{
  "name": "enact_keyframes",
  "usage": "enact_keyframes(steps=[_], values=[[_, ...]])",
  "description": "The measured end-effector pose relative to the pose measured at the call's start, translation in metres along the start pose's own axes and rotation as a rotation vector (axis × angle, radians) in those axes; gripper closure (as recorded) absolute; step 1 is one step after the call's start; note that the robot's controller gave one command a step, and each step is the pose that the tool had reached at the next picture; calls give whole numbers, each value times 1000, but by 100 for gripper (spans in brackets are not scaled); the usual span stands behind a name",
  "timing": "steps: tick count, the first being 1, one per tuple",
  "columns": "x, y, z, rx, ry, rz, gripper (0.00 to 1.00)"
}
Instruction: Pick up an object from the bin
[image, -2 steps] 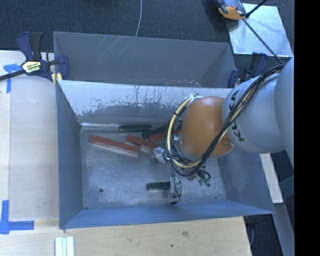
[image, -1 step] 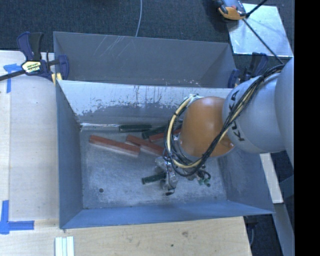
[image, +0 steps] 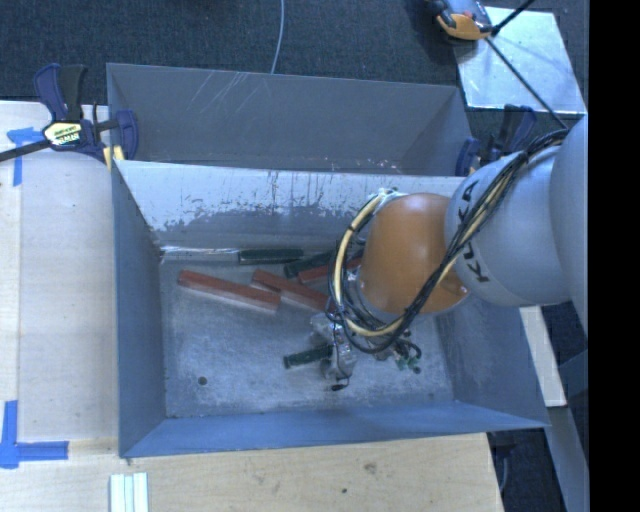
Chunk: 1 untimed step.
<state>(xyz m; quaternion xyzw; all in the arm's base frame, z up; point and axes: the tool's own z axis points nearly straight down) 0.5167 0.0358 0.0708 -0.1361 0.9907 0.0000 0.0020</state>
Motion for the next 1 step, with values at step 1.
enact_keyframes(steps=[1], values=[[0, -9, -125, 0, 0, -54, 100]])
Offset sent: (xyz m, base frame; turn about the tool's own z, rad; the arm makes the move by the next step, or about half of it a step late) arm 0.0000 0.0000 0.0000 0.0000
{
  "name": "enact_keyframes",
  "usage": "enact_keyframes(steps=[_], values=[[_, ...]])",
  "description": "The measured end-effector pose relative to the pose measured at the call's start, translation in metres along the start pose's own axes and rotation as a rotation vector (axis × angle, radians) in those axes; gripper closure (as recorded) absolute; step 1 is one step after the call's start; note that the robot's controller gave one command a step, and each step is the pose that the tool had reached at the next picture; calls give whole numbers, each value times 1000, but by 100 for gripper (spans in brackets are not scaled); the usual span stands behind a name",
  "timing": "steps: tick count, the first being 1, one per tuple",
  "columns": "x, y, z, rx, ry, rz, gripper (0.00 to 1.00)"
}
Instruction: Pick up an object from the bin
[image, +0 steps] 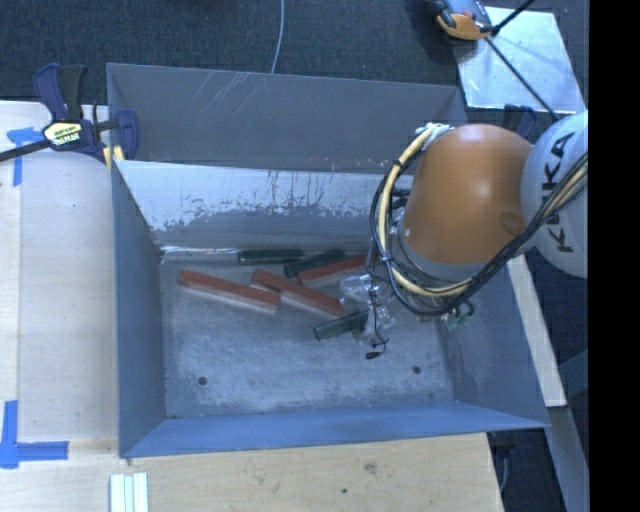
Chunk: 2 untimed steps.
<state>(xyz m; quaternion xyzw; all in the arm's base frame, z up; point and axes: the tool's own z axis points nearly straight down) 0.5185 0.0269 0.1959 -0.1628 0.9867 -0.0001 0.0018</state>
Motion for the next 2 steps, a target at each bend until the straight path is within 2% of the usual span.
enact_keyframes(steps=[1, 2], values=[[0, 0, 0, 0, 0, 0, 100], [-14, -10, -123, 3, -6, -424, 100]])
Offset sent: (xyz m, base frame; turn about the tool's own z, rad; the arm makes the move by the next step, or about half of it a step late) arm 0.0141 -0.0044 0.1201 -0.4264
